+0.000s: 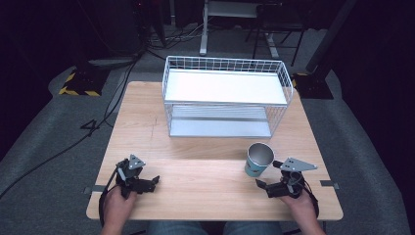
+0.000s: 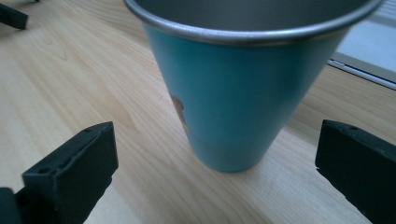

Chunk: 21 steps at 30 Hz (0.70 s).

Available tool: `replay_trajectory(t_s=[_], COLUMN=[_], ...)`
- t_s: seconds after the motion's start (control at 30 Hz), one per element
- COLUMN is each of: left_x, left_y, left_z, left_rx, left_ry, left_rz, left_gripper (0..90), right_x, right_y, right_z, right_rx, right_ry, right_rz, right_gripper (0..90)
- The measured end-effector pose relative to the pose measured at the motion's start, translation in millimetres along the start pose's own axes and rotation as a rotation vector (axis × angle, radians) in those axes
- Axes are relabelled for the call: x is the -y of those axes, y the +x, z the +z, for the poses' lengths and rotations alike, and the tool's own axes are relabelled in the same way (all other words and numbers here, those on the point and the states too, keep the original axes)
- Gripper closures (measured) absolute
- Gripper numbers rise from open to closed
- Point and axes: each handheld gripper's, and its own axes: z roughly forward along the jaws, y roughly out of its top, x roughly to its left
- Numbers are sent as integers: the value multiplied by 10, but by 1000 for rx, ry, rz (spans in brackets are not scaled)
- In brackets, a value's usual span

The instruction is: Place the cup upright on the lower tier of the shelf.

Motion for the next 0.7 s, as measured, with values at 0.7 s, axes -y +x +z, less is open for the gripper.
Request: replay_trajectory(t_s=[0.7], left_x=[0], left_y=[0], left_z=[0], left_rx=[0], left_ry=[1], left_rz=[0], left_gripper=[1], right_x=[-71], right_y=[21], right_z=[396], right_rx=[118], right_ry=[-24], right_rz=[65], right_gripper=[106])
